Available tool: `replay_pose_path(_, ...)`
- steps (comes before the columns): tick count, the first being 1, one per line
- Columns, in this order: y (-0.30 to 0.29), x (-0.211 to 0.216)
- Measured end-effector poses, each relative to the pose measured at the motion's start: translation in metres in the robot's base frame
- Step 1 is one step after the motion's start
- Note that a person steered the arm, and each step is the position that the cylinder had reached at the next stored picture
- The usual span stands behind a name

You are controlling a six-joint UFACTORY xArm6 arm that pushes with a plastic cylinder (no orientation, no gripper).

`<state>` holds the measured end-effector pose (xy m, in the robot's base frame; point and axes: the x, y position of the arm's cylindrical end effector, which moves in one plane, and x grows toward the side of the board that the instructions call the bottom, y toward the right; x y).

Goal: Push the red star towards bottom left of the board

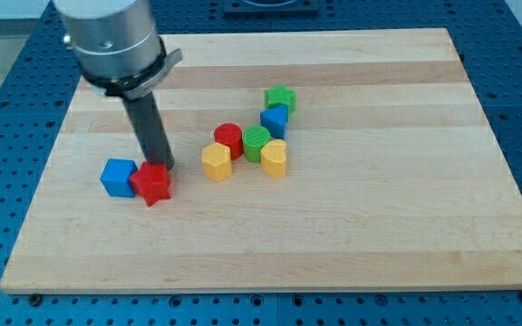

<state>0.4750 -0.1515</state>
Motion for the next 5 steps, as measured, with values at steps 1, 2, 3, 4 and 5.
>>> replay_pose_path(1, -0.012, 0.020)
replay_pose_path(2, -0.021, 0.036)
replay_pose_path(3, -0.025, 0.047)
replay_pose_path(4, 0.004, 0.046)
replay_pose_path(5, 0.064, 0.047)
